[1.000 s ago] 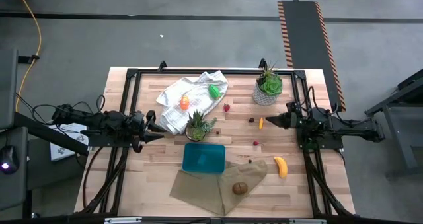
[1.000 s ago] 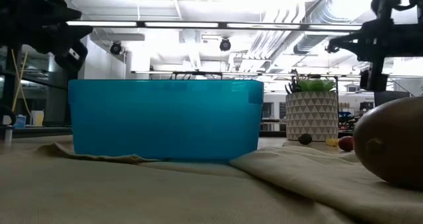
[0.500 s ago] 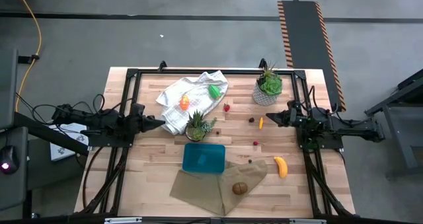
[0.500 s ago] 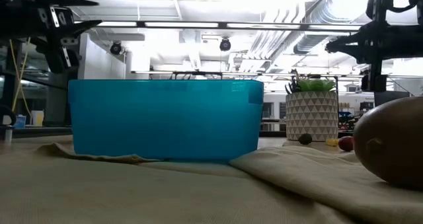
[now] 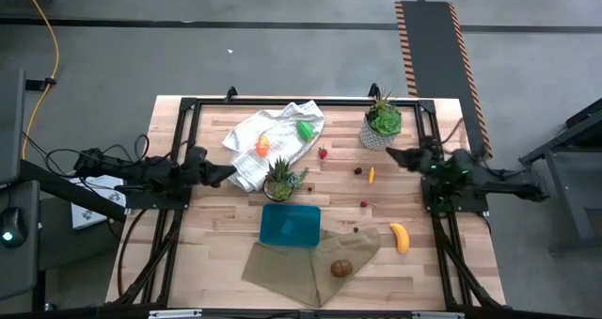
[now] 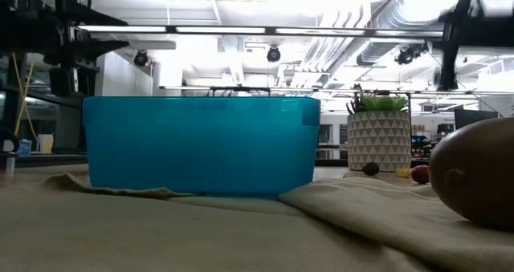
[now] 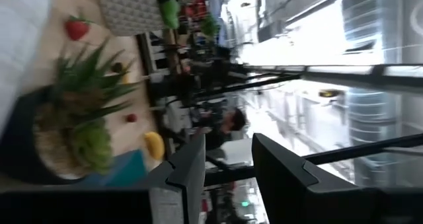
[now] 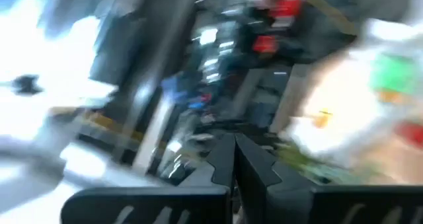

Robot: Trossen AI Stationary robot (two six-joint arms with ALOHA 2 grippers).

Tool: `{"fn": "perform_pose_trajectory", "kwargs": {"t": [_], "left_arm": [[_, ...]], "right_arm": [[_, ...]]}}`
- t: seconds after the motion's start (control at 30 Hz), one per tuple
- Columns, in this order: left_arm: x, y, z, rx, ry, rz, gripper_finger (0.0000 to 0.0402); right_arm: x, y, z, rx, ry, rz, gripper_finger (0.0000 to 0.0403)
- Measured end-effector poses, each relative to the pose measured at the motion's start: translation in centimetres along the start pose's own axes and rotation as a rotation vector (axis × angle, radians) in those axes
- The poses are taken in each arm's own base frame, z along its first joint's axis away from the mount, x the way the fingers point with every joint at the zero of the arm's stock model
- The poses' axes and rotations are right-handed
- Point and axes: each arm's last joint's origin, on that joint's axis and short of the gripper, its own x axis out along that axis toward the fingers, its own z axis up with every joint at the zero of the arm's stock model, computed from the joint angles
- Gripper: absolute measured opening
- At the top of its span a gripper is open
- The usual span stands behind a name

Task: Pick and placing Produce into tupperware
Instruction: Put the banana into the blue bin

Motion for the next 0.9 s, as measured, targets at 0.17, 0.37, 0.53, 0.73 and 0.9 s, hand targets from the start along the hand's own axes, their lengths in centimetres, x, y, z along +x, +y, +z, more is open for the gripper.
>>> {"fn": "perform_pose_trajectory", "kwargs": {"t": [0.17, 0.37, 0.53, 0.73, 0.9], "left_arm": [[0.0, 0.3, -0.1, 0.012, 0.006, 0.029, 0.0115], [0.0, 0.3, -0.1, 0.012, 0.007, 0.03, 0.0115], [0.0, 0.3, -0.1, 0.012, 0.007, 0.03, 0.0115], [0.0, 0.3, -0.1, 0.02, 0.011, 0.029, 0.0115], [0.0, 0.3, -0.1, 0.02, 0.035, 0.024, 0.0115]], "right_arm": [[0.0, 4.6, 2.2, -0.143, 0.187, -0.228, 0.0], [1.5, 8.8, 3.8, -0.165, 0.4, -0.566, 0.0], [3.5, 10.7, 3.7, -0.111, 0.591, -0.785, 0.0], [5.7, 10.9, 1.7, -0.058, 0.83, -0.985, 0.0016], [6.3, 10.3, -0.8, -0.03, 0.974, -1.129, 0.0067]]}}
